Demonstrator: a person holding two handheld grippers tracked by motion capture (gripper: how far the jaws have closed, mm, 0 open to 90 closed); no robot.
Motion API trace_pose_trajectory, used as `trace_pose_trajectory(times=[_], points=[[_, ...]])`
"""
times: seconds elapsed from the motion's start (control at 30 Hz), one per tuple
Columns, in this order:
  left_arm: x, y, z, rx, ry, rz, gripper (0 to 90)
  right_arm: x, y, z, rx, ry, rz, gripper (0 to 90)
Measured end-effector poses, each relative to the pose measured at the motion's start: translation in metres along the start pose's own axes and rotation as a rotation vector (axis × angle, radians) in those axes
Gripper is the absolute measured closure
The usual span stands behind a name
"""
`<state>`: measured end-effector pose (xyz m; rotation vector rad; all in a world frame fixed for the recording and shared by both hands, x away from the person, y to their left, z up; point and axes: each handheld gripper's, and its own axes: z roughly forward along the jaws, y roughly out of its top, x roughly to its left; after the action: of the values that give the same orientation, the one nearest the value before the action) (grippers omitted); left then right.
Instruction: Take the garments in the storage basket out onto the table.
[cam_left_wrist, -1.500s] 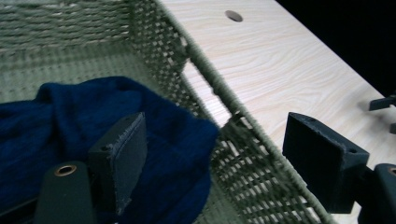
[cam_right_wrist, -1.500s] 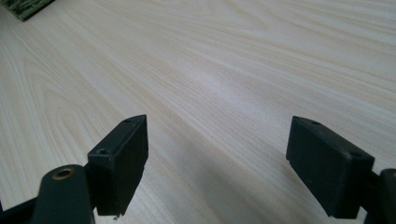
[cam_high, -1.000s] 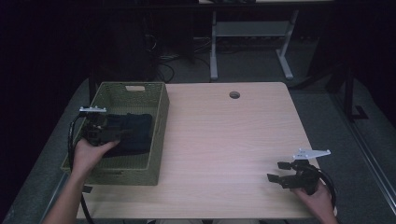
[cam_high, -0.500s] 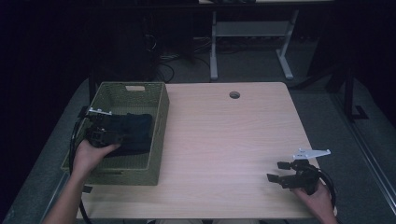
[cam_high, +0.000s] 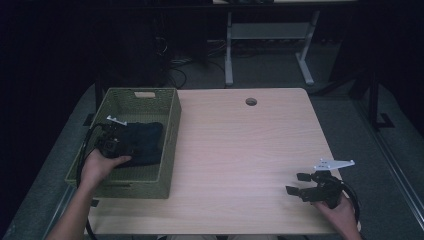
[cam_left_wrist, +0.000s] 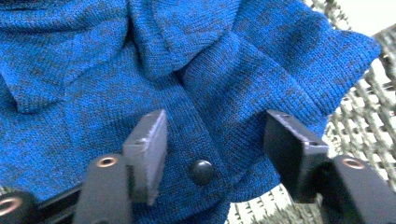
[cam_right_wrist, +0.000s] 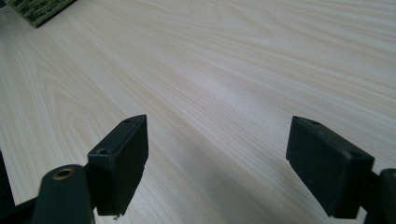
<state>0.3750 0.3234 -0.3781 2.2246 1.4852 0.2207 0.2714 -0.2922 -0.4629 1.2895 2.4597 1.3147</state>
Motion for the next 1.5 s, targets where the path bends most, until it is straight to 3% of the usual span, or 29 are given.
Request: trace_pose_trajectory(times=[0.13, 0.23, 0.4, 0.43, 0.67, 0.97, 1.2, 1.27, 1.5], points=[[-0.002, 0.001, 0.006, 0.046, 0.03, 0.026, 49.2, 0.0, 0.0, -0.001, -0.003, -0.001, 0.0, 20.5], [-0.004, 0.003, 0.015, 0.122, 0.068, 0.057, 54.8, 0.0, 0.0, -0.002, -0.008, 0.003, -0.001, 20.6], [-0.005, 0.004, 0.023, 0.17, 0.089, 0.075, 59.0, 0.0, 0.0, -0.003, -0.013, 0.005, -0.002, 20.6], [-0.005, 0.004, 0.026, 0.203, 0.088, 0.077, 58.8, 0.0, 0.001, -0.003, -0.015, 0.006, -0.002, 20.6], [-0.002, 0.005, 0.035, 0.269, 0.07, 0.061, 46.4, 0.0, 0.001, -0.004, -0.02, 0.007, 0.001, 20.6], [-0.004, 0.005, 0.045, 0.294, 0.096, 0.079, 46.1, 0.001, 0.001, -0.005, -0.027, 0.006, -0.005, 21.0], [-0.004, 0.007, 0.048, 0.316, 0.116, 0.093, 55.0, 0.003, 0.001, -0.007, -0.031, 0.005, -0.014, 21.2], [-0.002, 0.007, 0.047, 0.311, 0.124, 0.094, 62.5, 0.003, 0.001, -0.008, -0.034, 0.005, -0.019, 21.3], [-0.001, 0.008, 0.048, 0.315, 0.129, 0.098, 69.4, 0.004, 0.001, -0.007, -0.037, 0.008, -0.024, 21.4]])
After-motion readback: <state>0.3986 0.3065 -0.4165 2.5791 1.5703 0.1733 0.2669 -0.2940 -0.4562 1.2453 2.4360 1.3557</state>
